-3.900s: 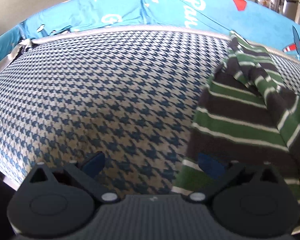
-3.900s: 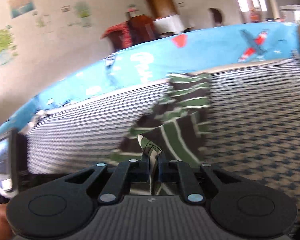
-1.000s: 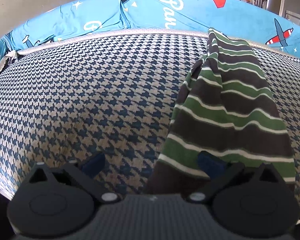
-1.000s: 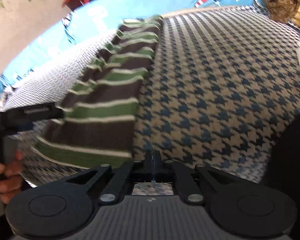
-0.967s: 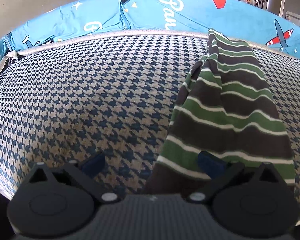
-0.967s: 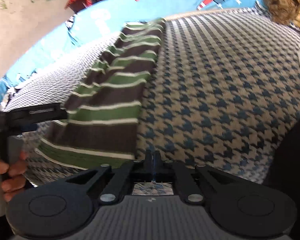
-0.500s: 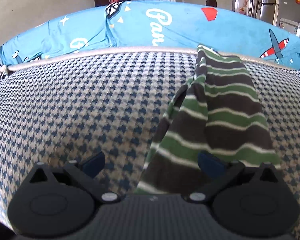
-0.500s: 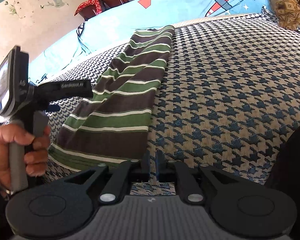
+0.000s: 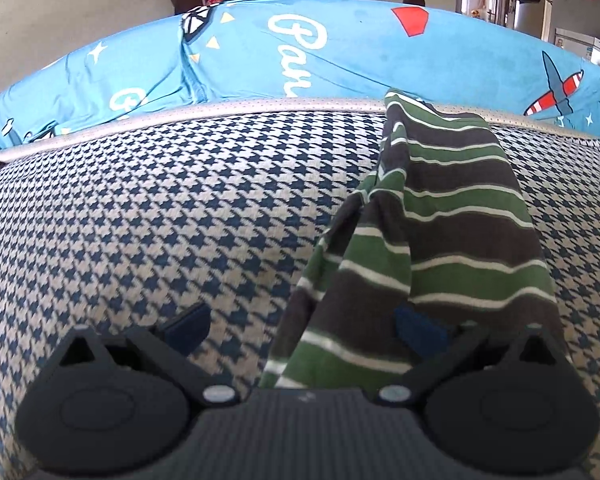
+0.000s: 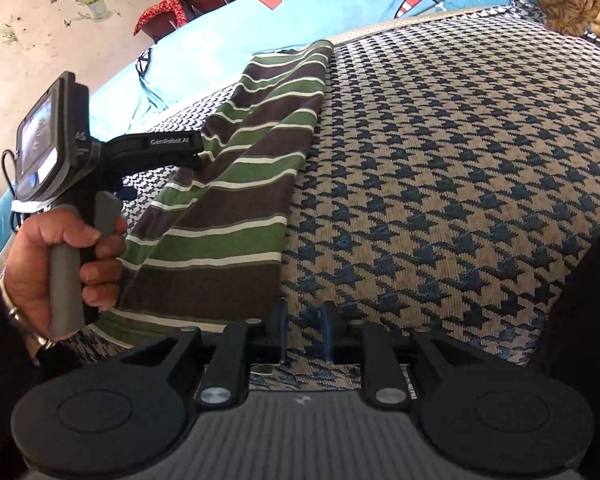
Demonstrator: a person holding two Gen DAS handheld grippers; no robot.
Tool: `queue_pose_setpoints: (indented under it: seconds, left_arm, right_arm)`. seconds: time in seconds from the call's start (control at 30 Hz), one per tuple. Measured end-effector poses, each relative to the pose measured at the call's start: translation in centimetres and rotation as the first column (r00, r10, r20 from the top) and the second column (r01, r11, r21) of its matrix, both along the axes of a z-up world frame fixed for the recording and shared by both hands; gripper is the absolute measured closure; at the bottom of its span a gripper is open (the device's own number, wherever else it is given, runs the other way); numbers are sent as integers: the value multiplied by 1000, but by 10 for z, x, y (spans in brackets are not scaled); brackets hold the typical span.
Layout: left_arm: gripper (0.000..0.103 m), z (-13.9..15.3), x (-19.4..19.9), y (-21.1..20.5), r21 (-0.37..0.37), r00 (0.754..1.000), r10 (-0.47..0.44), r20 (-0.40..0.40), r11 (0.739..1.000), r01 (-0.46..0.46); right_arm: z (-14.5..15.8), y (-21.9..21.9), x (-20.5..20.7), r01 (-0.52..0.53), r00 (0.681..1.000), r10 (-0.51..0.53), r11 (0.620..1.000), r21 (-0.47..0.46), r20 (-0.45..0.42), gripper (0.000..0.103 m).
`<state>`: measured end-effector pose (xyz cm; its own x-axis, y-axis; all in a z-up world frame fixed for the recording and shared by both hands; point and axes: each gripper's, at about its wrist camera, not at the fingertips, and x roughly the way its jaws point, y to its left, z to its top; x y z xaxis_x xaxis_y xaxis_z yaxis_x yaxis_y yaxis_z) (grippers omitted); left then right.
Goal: Fold clothes
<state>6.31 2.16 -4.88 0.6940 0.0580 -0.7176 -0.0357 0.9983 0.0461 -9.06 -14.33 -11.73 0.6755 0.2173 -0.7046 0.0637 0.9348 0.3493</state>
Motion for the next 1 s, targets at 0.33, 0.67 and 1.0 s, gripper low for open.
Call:
queue_pose_setpoints:
  seconds: [0.33, 0.67, 1.0]
  left_arm:
    - [0, -15, 25, 8, 20, 999, 39, -17, 999, -38]
    - [0, -20, 33, 26, 14, 993, 118, -9, 993, -118]
    - [0, -20, 38, 41, 7, 977, 211, -41, 977, -211]
  right_arm:
    - [-4, 0, 6, 1, 1000, -1, 1000, 1, -14, 83]
    - [-2, 2, 10, -37, 999, 37, 999, -3, 9, 81]
    - [8, 0, 24, -112, 993, 113, 993, -32, 18, 73]
